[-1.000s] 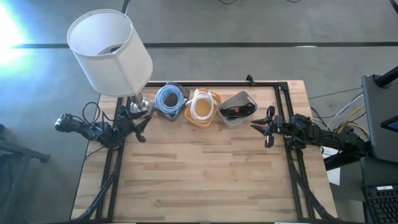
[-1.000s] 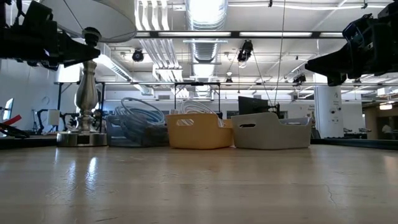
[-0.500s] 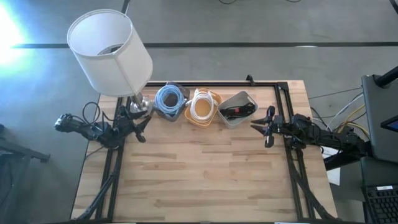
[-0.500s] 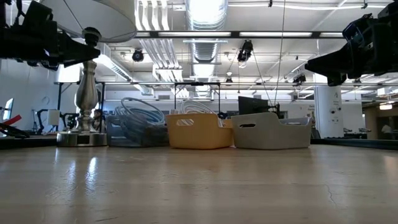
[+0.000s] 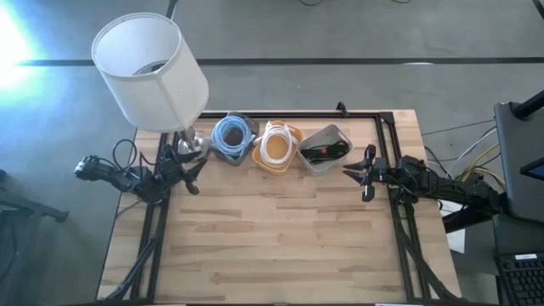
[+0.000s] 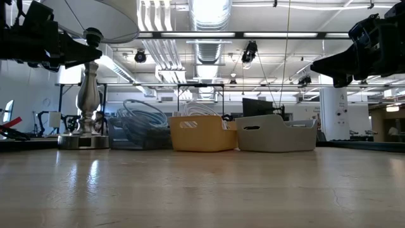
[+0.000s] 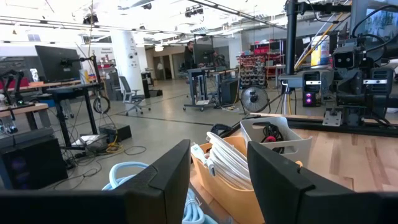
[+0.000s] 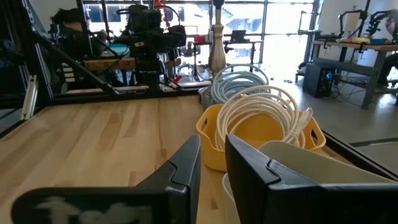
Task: Pick & Place USB Port
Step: Return to Home Position
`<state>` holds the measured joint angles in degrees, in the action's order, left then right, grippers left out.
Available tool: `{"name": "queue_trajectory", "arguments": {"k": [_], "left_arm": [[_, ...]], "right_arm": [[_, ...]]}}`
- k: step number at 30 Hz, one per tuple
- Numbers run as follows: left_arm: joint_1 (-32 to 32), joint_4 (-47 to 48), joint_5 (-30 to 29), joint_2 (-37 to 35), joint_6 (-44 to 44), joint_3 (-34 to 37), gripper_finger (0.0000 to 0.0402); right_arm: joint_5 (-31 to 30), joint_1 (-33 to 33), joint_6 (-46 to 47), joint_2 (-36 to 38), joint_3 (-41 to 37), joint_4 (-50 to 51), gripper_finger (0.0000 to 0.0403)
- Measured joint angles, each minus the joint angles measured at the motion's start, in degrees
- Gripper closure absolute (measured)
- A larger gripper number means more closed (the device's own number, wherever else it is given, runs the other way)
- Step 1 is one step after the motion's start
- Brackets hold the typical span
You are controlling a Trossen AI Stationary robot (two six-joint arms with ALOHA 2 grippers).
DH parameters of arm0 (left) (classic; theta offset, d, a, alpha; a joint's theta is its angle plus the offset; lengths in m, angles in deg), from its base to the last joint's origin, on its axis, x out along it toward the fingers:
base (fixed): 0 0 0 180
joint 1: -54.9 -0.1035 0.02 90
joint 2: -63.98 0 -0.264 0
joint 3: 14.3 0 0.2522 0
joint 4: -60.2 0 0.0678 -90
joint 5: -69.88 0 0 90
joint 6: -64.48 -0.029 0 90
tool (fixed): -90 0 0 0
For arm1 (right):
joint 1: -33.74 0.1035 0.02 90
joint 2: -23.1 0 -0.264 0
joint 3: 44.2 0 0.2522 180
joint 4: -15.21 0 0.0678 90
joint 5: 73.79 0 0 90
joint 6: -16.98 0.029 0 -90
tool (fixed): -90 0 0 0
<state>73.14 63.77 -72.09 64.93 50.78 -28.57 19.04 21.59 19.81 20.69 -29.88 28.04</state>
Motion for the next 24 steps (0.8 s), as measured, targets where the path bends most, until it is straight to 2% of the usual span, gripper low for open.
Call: {"name": "queue_trajectory", "arguments": {"k": [15,24], "left_arm": [[0.0,0.0,0.0,0.0,0.0,0.0,0.0239],[0.0,0.0,0.0,0.0,0.0,0.0,0.0239]], "right_arm": [[0.0,0.0,0.0,0.0,0.0,0.0,0.0312],[0.0,0.0,0.0,0.0,0.0,0.0,0.0324]]}}
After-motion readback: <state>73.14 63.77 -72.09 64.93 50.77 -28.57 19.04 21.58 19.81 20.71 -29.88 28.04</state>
